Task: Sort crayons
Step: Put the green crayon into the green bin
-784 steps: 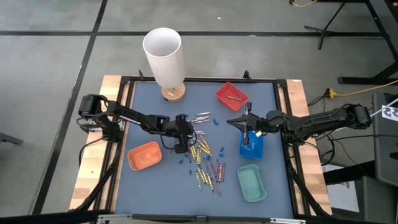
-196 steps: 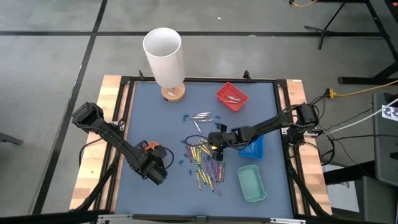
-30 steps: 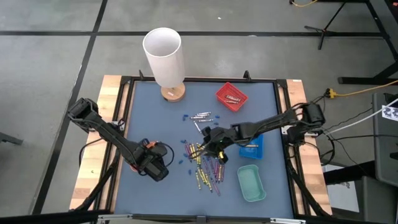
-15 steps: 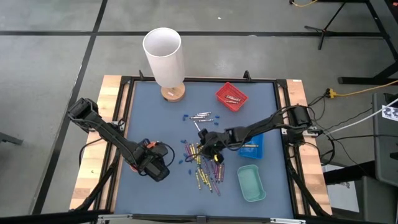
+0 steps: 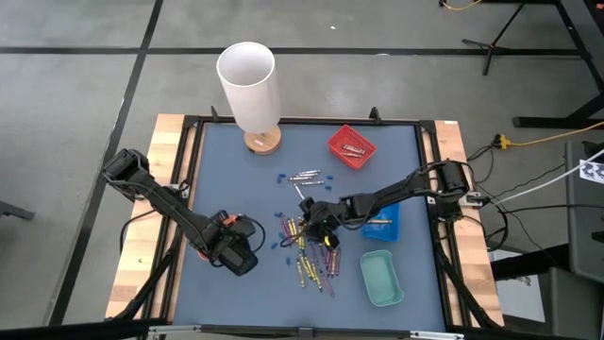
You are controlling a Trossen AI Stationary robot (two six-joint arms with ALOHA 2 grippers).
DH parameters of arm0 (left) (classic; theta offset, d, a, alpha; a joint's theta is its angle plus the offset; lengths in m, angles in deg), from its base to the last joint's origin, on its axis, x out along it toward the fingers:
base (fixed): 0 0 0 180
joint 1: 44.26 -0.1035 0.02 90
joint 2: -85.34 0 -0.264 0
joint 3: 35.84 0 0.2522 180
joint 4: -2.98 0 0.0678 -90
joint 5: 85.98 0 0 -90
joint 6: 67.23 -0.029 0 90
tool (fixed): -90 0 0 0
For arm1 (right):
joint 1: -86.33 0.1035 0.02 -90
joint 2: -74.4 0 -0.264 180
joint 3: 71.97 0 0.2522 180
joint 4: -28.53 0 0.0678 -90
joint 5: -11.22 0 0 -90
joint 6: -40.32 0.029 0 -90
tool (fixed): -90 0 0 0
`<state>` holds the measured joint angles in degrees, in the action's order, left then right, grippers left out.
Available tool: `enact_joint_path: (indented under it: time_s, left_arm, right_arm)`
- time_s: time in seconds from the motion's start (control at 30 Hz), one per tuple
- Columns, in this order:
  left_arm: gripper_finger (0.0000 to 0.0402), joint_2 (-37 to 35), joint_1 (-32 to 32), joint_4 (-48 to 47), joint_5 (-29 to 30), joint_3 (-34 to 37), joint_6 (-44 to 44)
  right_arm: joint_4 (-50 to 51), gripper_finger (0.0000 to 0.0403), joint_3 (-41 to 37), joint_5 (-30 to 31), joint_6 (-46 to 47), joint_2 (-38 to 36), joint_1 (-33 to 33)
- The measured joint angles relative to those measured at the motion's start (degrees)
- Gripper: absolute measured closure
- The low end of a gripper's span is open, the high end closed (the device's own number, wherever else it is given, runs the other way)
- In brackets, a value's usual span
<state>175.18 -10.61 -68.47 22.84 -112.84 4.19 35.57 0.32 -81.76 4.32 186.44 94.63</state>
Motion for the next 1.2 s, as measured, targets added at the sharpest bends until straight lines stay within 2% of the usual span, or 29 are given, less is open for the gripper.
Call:
enact_joint_path:
  time_s: [0.23,0.43,0.83,1.2]
  left_arm:
    - [0.0260,0.00,0.00,0.48,0.10,-0.02,0.00]
    - [0.0260,0.00,0.00,0.49,0.09,-0.02,-0.01]
    - [0.0260,0.00,0.01,0.48,0.07,-0.02,0.00]
    - [0.0260,0.00,0.00,0.49,0.11,-0.02,0.02]
  right_arm:
    - [0.06,0.0205,0.00,-0.79,-0.85,0.52,0.00]
    - [0.04,0.0205,0.00,-3.34,-4.33,0.63,-0.11]
    - [3.94,0.0205,2.74,-4.14,-12.13,0.84,-0.11]
    - [7.69,0.0205,2.89,-4.29,-12.49,0.73,-0.07]
